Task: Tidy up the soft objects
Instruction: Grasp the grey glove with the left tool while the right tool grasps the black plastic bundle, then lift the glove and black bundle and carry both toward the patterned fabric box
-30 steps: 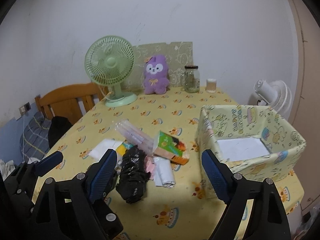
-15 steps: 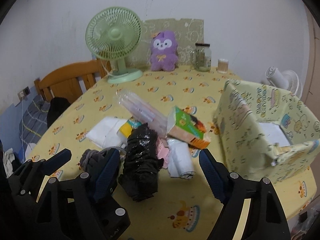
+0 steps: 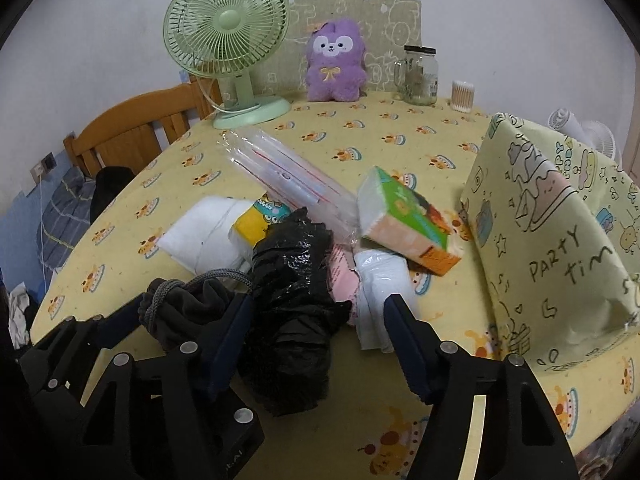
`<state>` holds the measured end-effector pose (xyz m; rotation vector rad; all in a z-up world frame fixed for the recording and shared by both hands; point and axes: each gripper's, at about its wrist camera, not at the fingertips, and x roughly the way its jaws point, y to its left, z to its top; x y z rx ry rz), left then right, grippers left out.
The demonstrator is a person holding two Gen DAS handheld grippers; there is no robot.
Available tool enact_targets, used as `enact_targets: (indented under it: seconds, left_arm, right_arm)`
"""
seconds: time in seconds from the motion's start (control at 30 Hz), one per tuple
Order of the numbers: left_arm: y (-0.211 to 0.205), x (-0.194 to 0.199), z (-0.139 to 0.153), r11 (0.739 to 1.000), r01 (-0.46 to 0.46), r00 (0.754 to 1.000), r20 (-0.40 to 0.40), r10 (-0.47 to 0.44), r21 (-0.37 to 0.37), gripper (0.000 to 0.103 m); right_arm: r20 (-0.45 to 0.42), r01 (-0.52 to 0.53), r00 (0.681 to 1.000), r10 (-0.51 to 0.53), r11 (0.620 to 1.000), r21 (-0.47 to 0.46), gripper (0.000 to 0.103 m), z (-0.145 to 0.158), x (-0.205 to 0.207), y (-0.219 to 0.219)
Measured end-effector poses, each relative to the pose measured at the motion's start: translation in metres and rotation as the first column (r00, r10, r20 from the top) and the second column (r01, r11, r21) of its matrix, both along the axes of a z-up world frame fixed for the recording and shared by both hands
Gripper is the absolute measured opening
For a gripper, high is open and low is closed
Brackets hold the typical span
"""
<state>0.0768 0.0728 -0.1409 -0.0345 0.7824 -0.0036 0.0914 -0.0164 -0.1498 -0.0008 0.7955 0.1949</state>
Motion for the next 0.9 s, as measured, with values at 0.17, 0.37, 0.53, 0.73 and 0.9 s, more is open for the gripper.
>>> enact_targets:
  seconds: [0.17, 0.37, 0.53, 0.73, 0.9]
  left_arm:
    - [-0.001, 0.001, -0.002, 1.000, 0.015, 1.000, -0.007, -0.015, -0.004, 0.062]
    - [-0.001, -0.002, 0.000, 1.000, 0.013, 1.000, 0.001, -0.013, 0.003, 0.058]
    - [-0.002, -0.007, 0.010, 1.000, 0.004, 1.000, 0.026, -0.004, 0.016, 0.058]
    - [-0.007, -0.012, 0.026, 1.000, -0.001, 0.998, 0.060, -0.001, 0.025, 0.058]
    - [-0.012, -0.014, 0.040, 1.000, 0.005, 0.996, 0.086, -0.007, 0.024, 0.057]
  right_arm:
    - [-0.023, -0.005, 1.000, 0.005, 1.000, 0.009, 0.048, -0.003, 0.001, 0.002]
    - [-0.020, -0.020, 1.000, 0.020, 1.000, 0.017, 0.039, -0.002, 0.000, 0.002]
    - [0.003, -0.027, 1.000, 0.027, 0.999, 0.026, 0.037, 0.006, -0.005, 0.000]
    - [0.042, -0.029, 0.999, 0.028, 0.999, 0.032, 0.037, 0.021, -0.011, -0.004]
    - [0.076, -0.028, 0.997, 0.025, 0.999, 0.038, 0.037, 0.035, -0.016, -0.009]
